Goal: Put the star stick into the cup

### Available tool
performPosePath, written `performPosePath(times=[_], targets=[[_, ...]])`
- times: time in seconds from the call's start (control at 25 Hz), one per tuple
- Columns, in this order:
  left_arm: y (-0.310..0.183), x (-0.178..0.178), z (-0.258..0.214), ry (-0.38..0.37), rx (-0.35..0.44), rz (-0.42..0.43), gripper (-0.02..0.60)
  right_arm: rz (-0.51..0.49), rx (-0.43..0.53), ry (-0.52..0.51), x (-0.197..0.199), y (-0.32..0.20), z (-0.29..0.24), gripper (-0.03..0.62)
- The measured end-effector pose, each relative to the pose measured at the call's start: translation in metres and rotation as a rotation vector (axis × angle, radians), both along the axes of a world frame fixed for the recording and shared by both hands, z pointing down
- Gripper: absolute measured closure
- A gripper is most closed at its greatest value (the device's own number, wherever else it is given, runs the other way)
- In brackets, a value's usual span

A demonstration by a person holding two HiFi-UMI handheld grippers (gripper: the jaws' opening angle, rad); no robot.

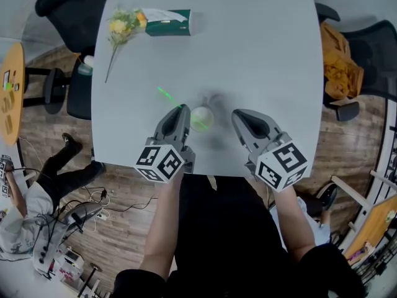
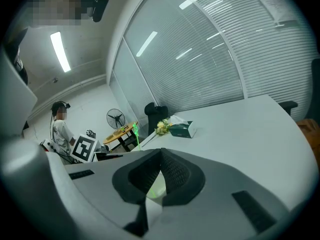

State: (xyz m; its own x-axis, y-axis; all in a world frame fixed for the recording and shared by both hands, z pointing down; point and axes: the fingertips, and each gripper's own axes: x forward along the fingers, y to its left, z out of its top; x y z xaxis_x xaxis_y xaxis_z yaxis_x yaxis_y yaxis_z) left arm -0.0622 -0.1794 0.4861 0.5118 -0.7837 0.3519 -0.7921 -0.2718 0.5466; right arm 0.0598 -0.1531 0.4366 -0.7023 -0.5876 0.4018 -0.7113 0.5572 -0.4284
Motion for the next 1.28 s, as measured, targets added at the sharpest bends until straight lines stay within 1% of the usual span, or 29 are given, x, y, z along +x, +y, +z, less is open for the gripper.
performPosePath(times=[0.48, 1.28], targets=[[0.005, -0.002, 0.014, -0.009, -0.030, -0.002, 0.578, -0.007, -0.003, -0.003, -0.002, 0.001, 0.001, 0.585], [0.014, 0.002, 0.040, -0.025, -0.090, 0.029, 0.578, -0.007, -0.018, -0.007, -0.004, 0.002, 0.006, 0.585]])
